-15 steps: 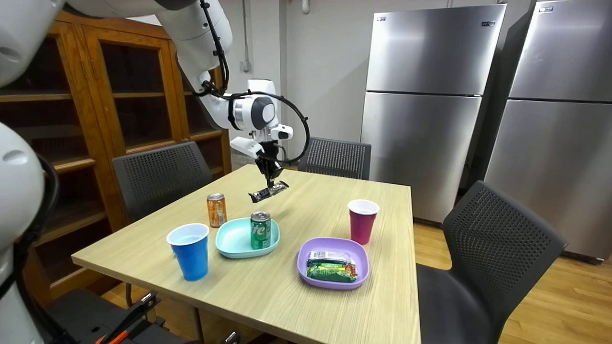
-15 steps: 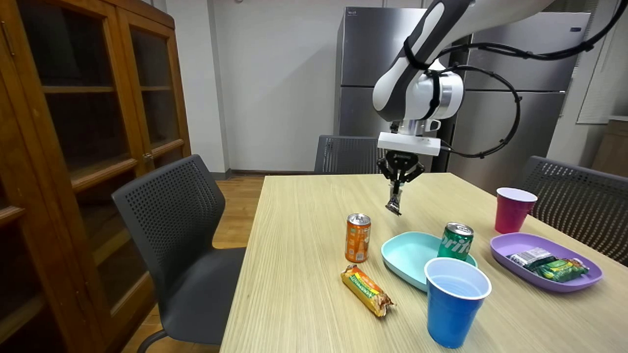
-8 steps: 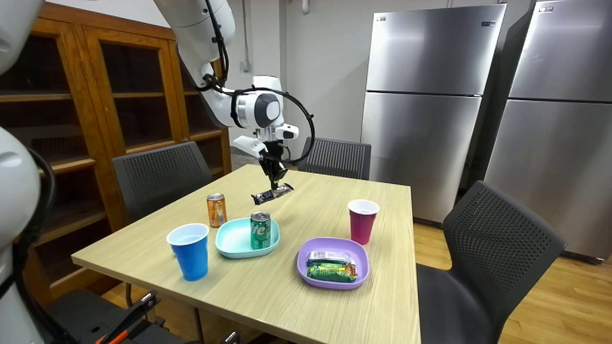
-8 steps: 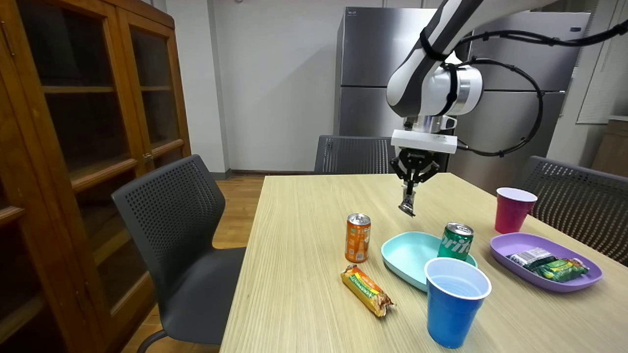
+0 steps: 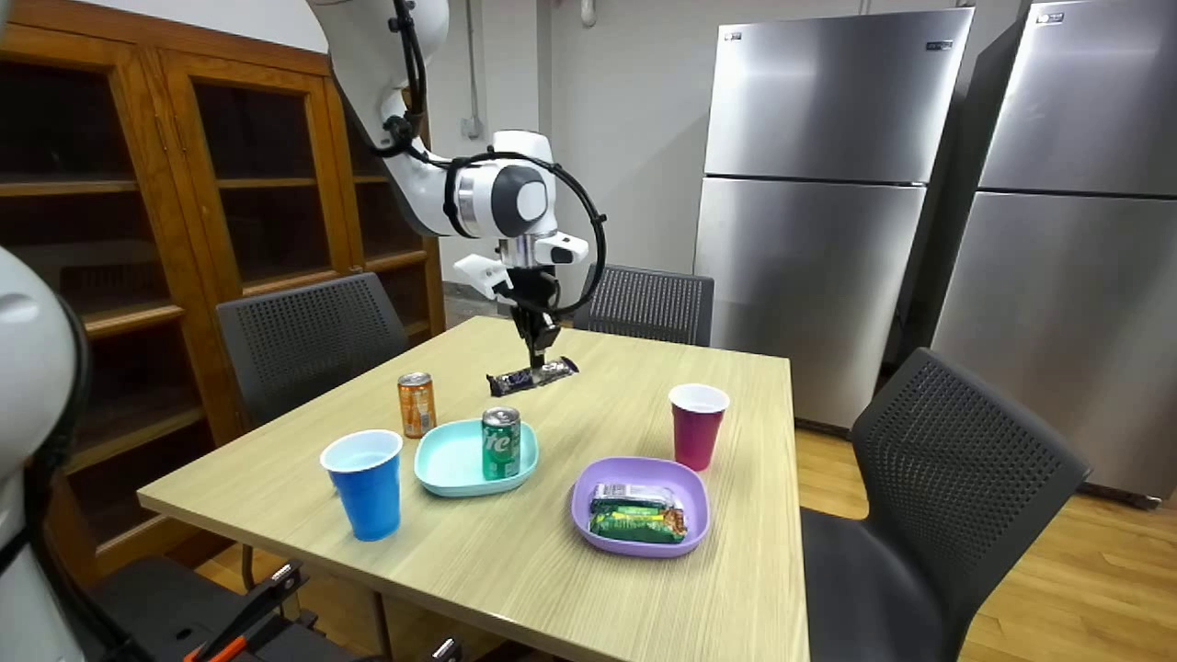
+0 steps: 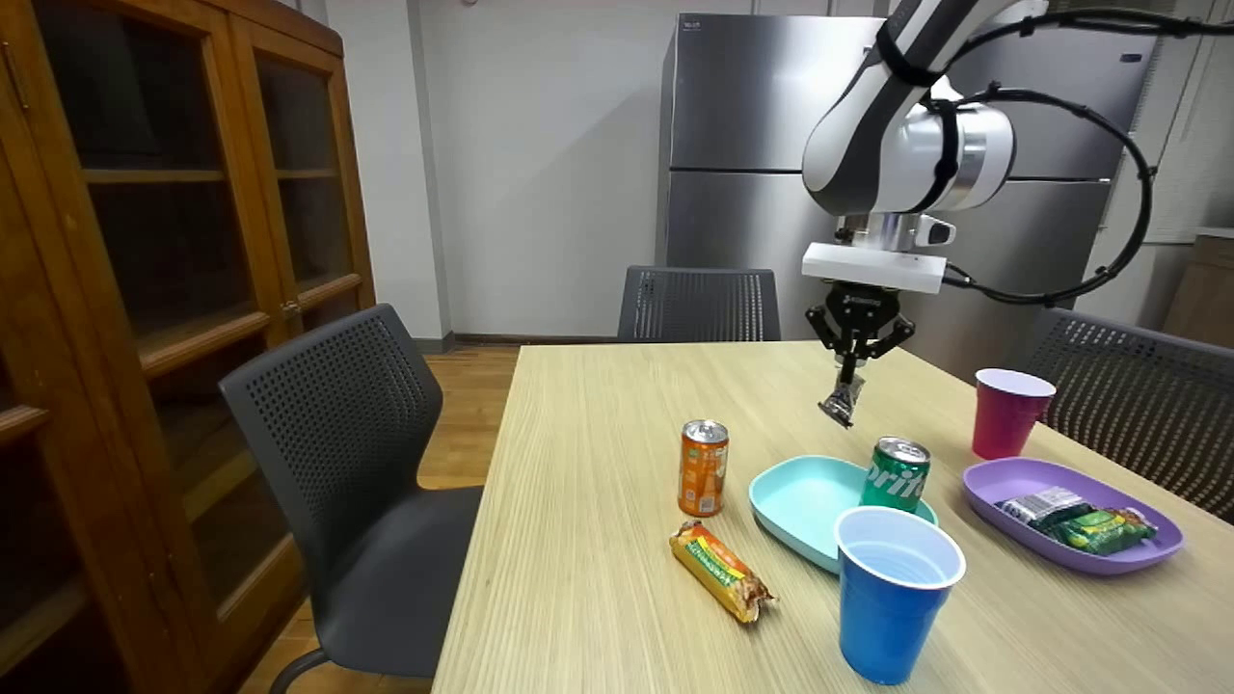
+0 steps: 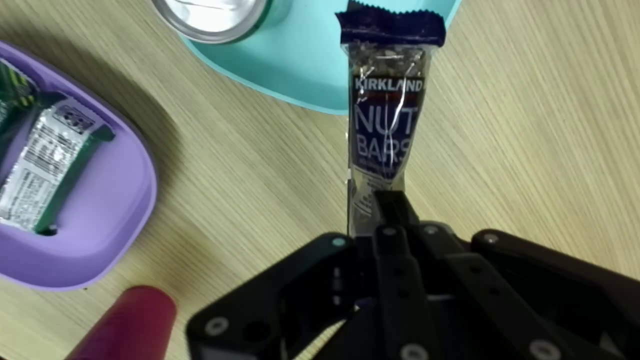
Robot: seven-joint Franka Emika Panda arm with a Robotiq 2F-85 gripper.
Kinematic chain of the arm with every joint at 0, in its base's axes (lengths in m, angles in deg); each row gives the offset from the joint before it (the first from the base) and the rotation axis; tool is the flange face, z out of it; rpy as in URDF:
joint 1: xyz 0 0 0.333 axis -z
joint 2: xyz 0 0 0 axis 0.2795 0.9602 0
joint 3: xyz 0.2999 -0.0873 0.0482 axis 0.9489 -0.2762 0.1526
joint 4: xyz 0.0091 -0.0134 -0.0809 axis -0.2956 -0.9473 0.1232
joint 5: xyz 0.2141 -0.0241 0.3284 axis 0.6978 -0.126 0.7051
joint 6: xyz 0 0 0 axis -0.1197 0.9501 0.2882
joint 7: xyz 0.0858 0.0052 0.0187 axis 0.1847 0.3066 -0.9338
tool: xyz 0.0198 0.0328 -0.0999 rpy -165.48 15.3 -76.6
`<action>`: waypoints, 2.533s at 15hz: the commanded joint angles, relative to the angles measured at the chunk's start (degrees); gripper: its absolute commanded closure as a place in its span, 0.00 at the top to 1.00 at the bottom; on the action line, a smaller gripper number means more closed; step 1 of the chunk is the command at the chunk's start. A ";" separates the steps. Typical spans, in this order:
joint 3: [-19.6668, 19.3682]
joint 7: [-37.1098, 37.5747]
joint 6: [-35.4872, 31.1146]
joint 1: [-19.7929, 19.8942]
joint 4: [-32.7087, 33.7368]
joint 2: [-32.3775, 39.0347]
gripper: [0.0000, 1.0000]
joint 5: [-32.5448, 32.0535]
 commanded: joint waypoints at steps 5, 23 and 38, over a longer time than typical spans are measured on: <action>-2.76 10.26 -1.85 2.77 -10.11 -8.92 0.00 -0.35; -4.81 18.59 -2.58 11.31 -5.68 0.11 0.00 0.79; -5.37 18.13 -1.50 12.80 1.00 7.96 0.00 2.87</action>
